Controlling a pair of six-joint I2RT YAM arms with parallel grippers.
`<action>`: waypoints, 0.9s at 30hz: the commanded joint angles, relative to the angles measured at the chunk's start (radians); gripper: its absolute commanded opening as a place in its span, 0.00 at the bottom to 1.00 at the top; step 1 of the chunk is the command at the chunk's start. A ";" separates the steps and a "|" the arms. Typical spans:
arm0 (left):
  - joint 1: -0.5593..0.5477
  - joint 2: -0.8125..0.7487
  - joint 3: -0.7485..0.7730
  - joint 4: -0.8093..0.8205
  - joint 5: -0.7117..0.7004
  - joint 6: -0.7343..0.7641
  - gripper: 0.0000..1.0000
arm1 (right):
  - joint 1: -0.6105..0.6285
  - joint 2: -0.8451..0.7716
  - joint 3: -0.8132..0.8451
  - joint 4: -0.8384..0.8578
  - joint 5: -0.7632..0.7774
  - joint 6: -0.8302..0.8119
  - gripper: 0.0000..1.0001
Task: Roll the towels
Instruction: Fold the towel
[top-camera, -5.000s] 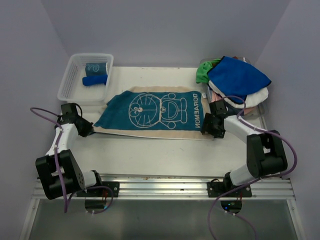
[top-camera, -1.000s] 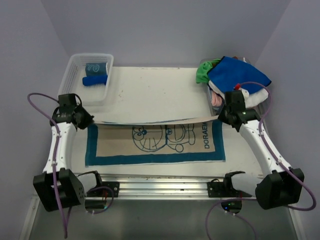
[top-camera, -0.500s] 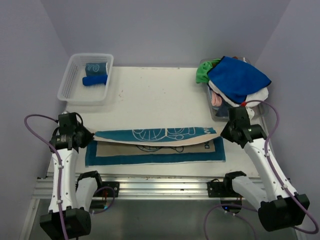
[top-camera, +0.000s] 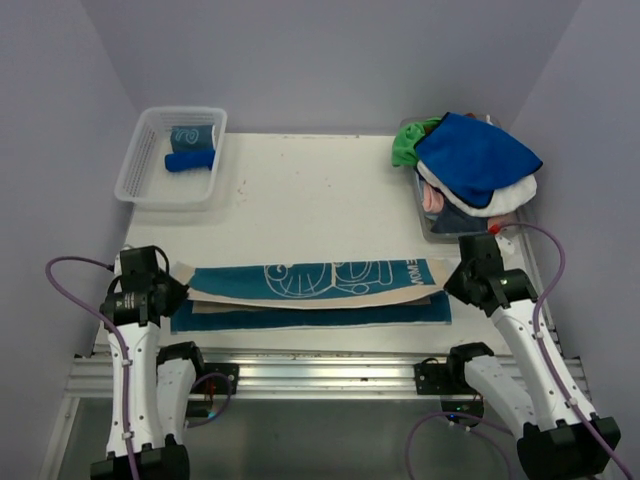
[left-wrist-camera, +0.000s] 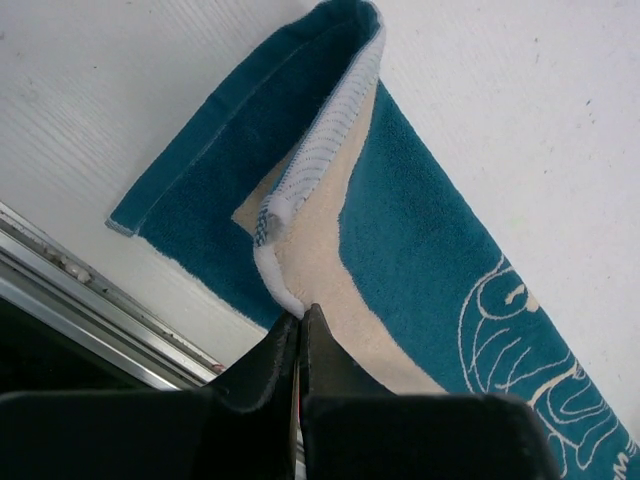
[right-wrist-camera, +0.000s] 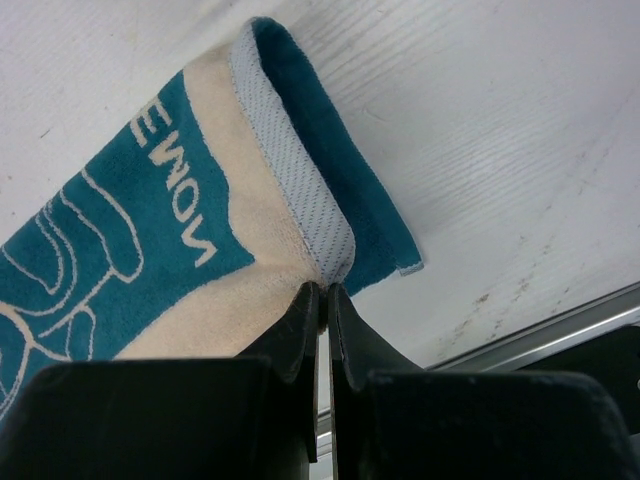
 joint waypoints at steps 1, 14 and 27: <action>-0.002 -0.022 -0.001 -0.017 -0.040 -0.038 0.00 | -0.004 -0.022 -0.026 0.009 0.004 0.046 0.00; -0.002 -0.044 0.118 0.020 -0.078 -0.014 0.85 | -0.004 0.020 -0.015 0.061 -0.006 -0.010 0.47; -0.011 0.356 -0.073 0.438 0.172 0.029 0.67 | -0.004 0.391 0.031 0.338 -0.237 -0.192 0.26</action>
